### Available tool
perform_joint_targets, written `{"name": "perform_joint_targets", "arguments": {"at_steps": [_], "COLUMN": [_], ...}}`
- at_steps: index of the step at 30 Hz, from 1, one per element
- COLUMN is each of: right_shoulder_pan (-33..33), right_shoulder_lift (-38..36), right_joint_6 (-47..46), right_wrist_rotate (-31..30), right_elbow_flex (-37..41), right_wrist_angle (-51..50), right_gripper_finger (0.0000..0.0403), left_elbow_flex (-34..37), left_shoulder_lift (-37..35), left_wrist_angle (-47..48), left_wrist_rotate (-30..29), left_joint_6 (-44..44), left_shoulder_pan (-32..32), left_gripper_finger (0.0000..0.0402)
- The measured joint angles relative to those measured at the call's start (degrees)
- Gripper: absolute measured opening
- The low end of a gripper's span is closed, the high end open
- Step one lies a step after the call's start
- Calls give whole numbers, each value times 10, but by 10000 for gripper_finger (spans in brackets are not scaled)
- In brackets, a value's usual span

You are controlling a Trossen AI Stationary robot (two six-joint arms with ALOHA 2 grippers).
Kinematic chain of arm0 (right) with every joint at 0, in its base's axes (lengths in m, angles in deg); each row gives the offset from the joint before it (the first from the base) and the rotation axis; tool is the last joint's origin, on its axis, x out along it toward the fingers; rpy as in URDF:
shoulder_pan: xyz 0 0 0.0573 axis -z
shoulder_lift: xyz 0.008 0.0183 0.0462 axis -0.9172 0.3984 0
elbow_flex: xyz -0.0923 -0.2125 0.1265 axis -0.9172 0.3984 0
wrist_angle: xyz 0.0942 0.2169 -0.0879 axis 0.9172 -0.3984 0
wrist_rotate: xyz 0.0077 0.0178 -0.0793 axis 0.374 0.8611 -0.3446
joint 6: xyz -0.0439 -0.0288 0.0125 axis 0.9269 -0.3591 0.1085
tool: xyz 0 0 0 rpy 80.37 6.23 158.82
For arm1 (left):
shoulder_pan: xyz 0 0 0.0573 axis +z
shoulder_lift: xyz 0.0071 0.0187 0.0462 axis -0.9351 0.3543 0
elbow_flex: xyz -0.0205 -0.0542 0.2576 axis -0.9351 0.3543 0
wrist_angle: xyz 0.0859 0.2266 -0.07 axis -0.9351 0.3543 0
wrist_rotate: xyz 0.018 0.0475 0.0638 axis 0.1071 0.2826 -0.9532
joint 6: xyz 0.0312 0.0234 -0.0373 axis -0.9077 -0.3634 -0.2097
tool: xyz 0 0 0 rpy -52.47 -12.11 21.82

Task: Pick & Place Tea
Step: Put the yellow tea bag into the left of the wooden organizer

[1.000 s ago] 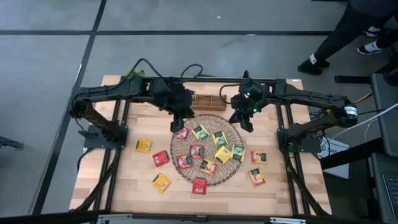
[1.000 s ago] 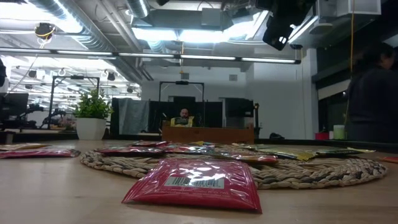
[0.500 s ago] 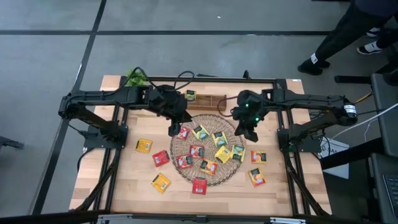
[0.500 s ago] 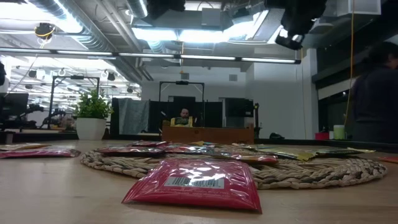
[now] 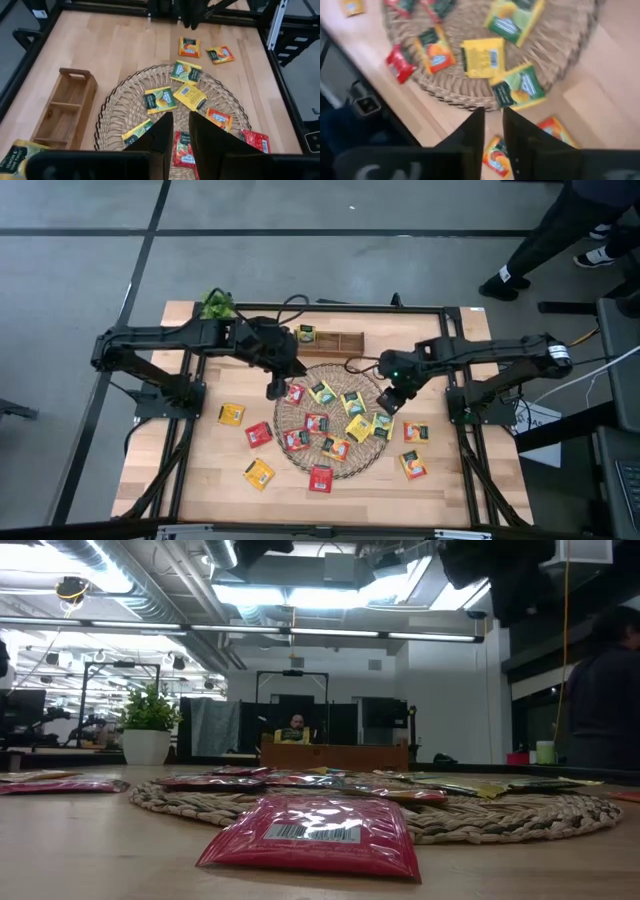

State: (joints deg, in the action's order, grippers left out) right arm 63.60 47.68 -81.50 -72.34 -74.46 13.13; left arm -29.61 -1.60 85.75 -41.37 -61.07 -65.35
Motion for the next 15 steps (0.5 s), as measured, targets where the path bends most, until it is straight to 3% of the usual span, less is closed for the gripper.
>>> {"name": "perform_joint_targets", "arguments": {"at_steps": [8, 15], "right_shoulder_pan": [-43, -63], "right_shoulder_lift": [45, 112], "right_joint_6": [-122, -156], "right_wrist_rotate": [-46, -54], "right_elbow_flex": [0, 0], "right_wrist_angle": [-24, -36], "right_gripper_finger": [181, 208], "left_elbow_flex": [0, 0], "left_shoulder_lift": [-15, -17], "left_wrist_angle": [-5, -8], "left_wrist_rotate": [0, -1], "left_joint_6": [-19, -20], "left_shoulder_pan": [0, 0], "left_gripper_finger": [59, 59]}}
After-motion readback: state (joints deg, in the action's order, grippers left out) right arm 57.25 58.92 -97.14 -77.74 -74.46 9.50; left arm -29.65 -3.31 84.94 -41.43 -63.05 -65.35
